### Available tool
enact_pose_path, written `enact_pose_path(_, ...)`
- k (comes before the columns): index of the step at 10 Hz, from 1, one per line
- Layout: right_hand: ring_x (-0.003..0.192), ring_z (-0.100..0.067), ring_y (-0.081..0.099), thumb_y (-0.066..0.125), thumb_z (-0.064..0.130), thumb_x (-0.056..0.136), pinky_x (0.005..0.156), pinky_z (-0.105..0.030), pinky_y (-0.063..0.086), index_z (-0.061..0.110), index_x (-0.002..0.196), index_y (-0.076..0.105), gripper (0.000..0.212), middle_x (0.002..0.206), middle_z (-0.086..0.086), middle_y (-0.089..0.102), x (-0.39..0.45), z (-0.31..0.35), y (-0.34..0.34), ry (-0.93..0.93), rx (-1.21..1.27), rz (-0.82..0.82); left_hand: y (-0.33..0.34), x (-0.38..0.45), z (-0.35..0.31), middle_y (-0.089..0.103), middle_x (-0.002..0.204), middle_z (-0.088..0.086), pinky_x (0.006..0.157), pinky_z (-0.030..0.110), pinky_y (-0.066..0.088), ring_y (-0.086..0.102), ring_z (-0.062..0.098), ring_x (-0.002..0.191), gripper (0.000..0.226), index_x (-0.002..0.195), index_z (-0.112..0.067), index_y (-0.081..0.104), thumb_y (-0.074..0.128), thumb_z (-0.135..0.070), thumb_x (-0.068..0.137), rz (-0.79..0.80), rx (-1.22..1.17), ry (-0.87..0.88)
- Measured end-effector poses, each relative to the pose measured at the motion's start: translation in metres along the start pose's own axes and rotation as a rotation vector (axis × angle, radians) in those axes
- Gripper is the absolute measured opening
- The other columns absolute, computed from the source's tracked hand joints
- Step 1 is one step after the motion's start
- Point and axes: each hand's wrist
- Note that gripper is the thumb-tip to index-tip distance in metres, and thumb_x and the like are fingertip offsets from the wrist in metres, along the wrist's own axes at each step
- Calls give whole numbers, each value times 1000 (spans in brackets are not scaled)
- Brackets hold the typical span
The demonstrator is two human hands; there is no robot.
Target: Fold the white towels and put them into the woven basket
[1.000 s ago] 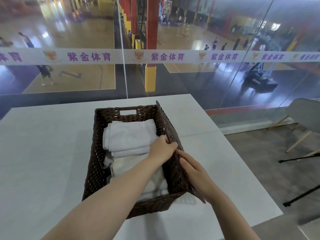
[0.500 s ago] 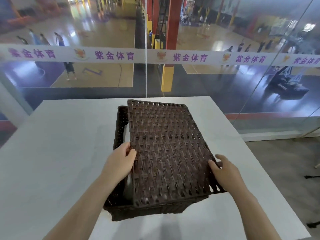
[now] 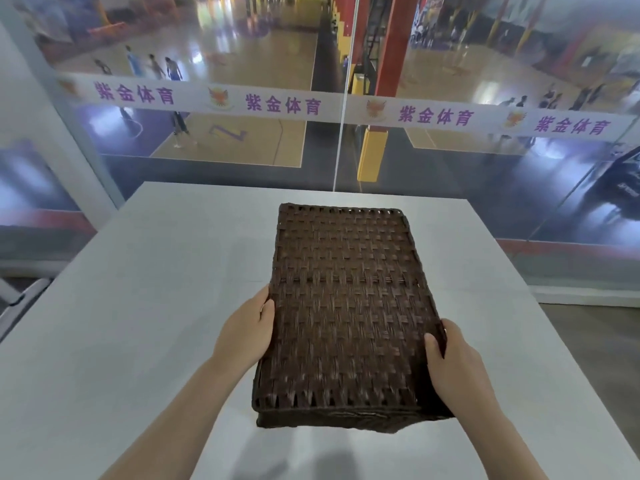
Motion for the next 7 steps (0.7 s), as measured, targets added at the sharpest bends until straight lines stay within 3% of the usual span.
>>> enact_pose_path(2, 85, -20, 48, 40, 27, 103, 74, -33, 39, 12, 137, 41, 37, 100, 0, 52, -4, -1, 2, -21, -3, -17, 3, 9, 1, 58, 132, -8, 92, 29, 43, 57, 16, 116, 44, 146, -41, 35, 22, -30, 106, -19, 79, 31)
enact_pose_path(4, 87, -19, 49, 39, 26, 103, 75, -33, 39, 13, 137, 41, 36, 100, 2, 52, -3, 0, 2, -16, 33, -11, 6, 16, 10, 59, 130, -5, 92, 34, 49, 59, 17, 111, 43, 145, -39, 35, 22, -33, 105, -37, 151, 63)
enact_pose_path(5, 88, -19, 49, 38, 27, 103, 76, -33, 40, 12, 139, 38, 39, 103, 0, 53, -2, -2, 3, -8, 48, 19, 7, 15, 4, 46, 145, 5, 99, 40, 45, 52, 24, 125, 48, 152, -22, 26, 27, -31, 105, -62, 310, 25)
enact_pose_path(6, 102, -24, 53, 40, 26, 102, 86, -37, 44, 11, 144, 34, 45, 122, -7, 57, -1, -2, -1, 13, 40, 42, 8, 10, -11, 32, 156, 5, 112, 38, 35, 38, 23, 139, 54, 154, -15, 18, 34, -22, 103, -143, 365, 161)
enact_pose_path(7, 131, -28, 44, 46, 27, 100, 105, -40, 39, 12, 151, 23, 58, 146, -11, 42, 6, 3, -5, -6, 13, 18, 20, 7, -22, 27, 159, 1, 120, 34, 20, 24, 18, 147, 52, 154, -19, 22, 32, -28, 104, -91, 400, 281)
Point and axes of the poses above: each hand's wrist, its own x-axis towards the middle knuckle, its own y-axis out of the palm, z = x × y
